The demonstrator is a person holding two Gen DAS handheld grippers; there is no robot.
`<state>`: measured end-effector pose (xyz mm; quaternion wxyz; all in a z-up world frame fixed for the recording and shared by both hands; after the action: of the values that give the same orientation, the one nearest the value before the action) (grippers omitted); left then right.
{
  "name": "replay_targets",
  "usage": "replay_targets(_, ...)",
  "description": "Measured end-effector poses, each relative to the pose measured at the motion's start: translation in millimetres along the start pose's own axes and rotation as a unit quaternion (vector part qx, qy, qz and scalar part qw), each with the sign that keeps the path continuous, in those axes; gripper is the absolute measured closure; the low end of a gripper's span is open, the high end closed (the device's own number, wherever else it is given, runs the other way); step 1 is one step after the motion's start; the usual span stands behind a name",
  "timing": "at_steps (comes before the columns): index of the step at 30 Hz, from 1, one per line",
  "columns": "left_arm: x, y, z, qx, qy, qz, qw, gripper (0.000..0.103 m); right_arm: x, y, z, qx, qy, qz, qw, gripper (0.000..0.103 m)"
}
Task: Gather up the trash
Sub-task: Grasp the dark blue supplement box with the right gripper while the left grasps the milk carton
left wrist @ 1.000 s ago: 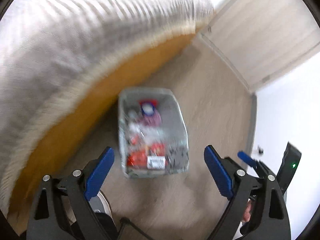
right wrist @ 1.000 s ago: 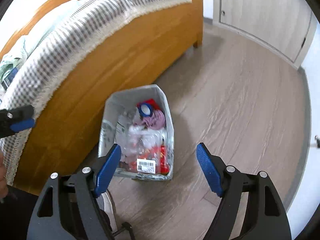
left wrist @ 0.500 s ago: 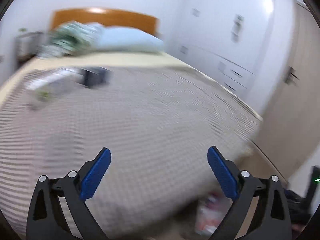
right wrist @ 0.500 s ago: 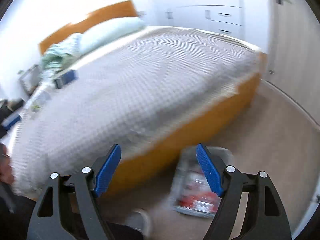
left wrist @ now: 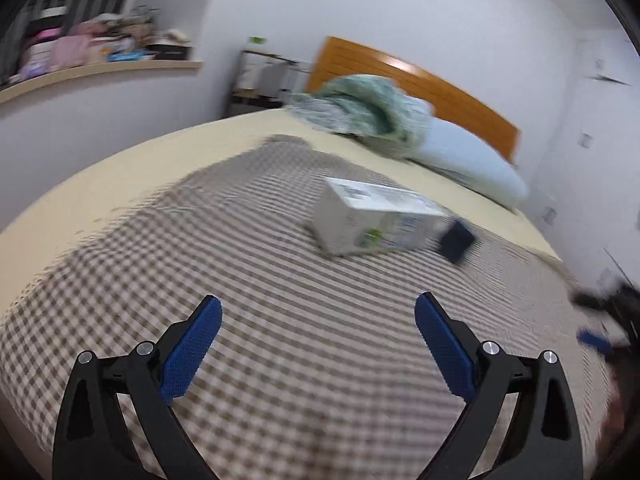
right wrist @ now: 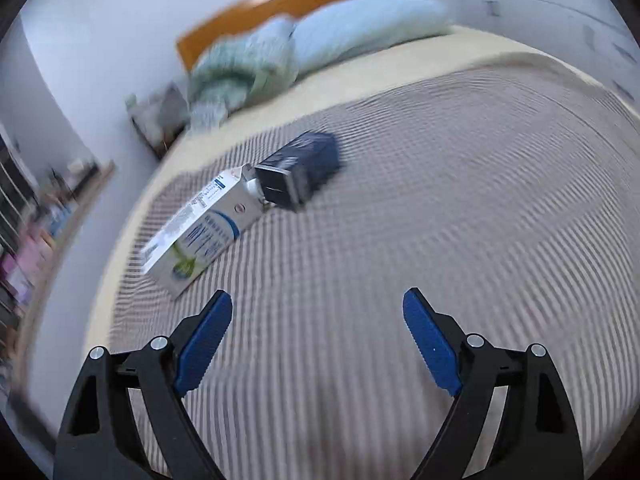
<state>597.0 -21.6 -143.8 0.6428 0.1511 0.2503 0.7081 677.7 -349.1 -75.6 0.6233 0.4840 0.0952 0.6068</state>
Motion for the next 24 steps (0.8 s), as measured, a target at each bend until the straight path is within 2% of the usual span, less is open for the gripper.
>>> replay_targets(2, 6, -11, 6, 0.012, 0.006, 0.010, 0.9999, 0.009, 42, -58, 38, 0.033, 0.001, -0.010, 0.999, 0.019)
replay_targets(4, 10, -16, 7, 0.017, 0.008, 0.013, 0.9997, 0.009, 63, -95, 67, 0.038, -0.016, -0.026, 0.999, 0.019)
replay_targets(6, 15, -25, 9, 0.023, -0.004, 0.012, 0.9997, 0.009, 78, -126, 94, 0.026, -0.044, -0.045, 0.998, 0.019)
replay_targets(9, 16, -31, 5, 0.034, -0.009, 0.011, 0.9993, 0.009, 80, -170, 113, 0.041, -0.070, -0.112, 0.990, 0.019)
replay_targets(10, 18, -35, 4, 0.038, -0.006, 0.007, 0.9992, 0.009, 75, -180, 114, 0.051, -0.086, -0.120, 0.988, 0.019)
replay_targets(12, 18, -40, 5, 0.042, -0.006, 0.003, 0.9991, 0.009, 64, -189, 112, 0.057, -0.113, -0.104, 0.986, 0.020)
replay_targets(13, 17, -41, 5, 0.041, -0.011, 0.003, 0.9991, 0.009, 60, -187, 109, 0.052, -0.107, -0.094, 0.988, 0.035)
replay_targets(16, 17, -44, 5, 0.039, -0.026, 0.011, 0.9988, 0.009, 44, -164, 96, 0.038, -0.082, -0.090, 0.992, 0.035)
replay_targets(19, 19, -44, 5, 0.042, -0.014, 0.007, 0.9990, 0.009, 14, -127, 70, 0.039, -0.049, -0.068, 0.996, 0.036)
replay_targets(24, 9, -37, 1, 0.045, -0.033, 0.001, 0.9985, 0.009, -41, -38, -11, 0.048, 0.019, -0.058, 0.997, 0.036)
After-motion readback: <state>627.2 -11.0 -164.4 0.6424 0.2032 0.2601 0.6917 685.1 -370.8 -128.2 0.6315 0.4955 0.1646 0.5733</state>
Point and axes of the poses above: each gripper's, at about its wrist camera, not at the fingertips, and y roughly against the way its jaws point, x to its left, z to its top, the point moved 1 cm from there along -y, roughly the way its jaws point, and after that the axes turned 11 degrees about -y, right-handed, at the moved point
